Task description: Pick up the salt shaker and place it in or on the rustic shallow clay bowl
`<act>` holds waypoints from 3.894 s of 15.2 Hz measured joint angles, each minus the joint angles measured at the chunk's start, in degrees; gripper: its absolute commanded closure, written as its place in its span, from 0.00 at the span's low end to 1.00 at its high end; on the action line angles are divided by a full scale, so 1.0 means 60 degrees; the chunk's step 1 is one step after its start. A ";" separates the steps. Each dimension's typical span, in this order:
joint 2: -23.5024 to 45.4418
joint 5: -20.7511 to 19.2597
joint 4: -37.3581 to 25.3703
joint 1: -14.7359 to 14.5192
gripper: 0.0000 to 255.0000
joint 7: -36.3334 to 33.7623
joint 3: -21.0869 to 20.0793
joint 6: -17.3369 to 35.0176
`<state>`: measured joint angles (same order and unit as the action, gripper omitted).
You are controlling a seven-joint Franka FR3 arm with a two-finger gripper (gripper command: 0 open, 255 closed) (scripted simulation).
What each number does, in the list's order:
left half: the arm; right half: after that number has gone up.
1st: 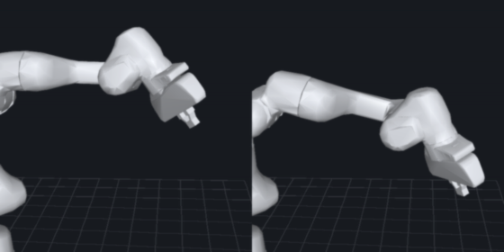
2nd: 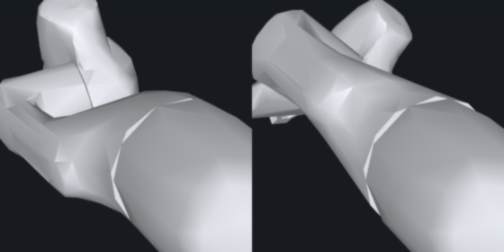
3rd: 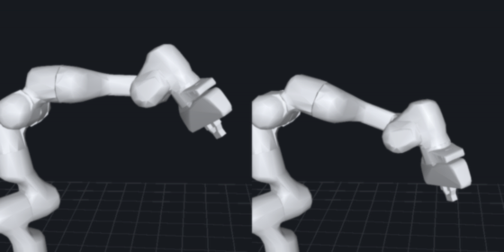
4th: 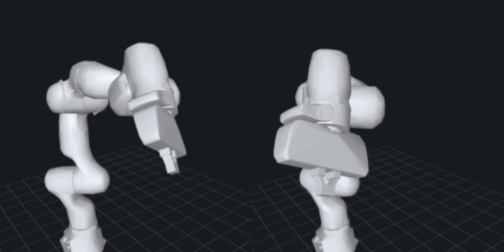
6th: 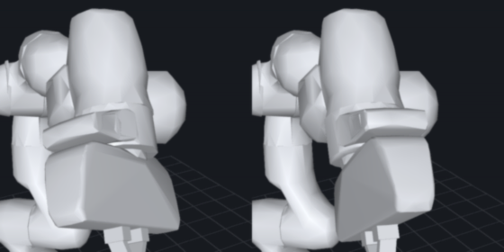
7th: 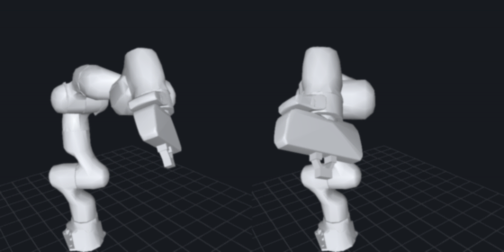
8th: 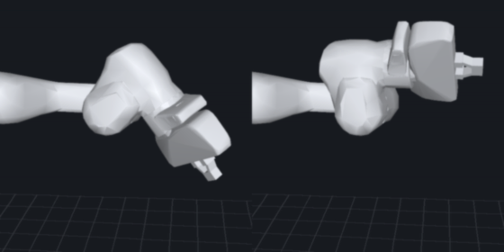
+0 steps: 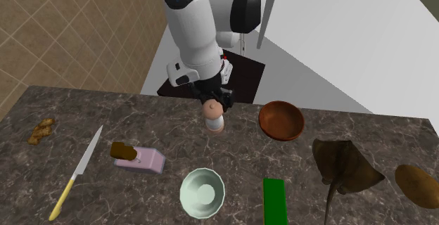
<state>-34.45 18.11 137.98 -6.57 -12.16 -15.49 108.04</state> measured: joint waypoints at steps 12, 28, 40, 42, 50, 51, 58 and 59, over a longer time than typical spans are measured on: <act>0.0061 -0.0232 -0.1592 0.0089 1.00 -0.0234 0.0221 -0.1518; 0.0226 -0.0100 -0.3610 -0.0094 1.00 -0.1356 -0.0246 -0.3148; 0.0954 0.0452 -0.5632 -0.0527 1.00 -0.4308 -0.2493 -0.3643; 0.1269 0.0441 -0.6197 -0.0538 1.00 -0.4932 -0.3019 -0.3724; 0.1473 0.0482 -0.6110 -0.0584 1.00 -0.5509 -0.3654 -0.3253; 0.1421 0.0510 -0.5965 -0.0600 1.00 -0.5480 -0.3653 -0.3157; 0.1043 0.0726 -0.4759 -0.0727 1.00 -0.5215 -0.3657 -0.2326; 0.1017 0.0748 -0.4632 -0.0739 1.00 -0.5197 -0.3675 -0.2223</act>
<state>-28.35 22.60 110.19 -11.01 -43.35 -37.53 94.71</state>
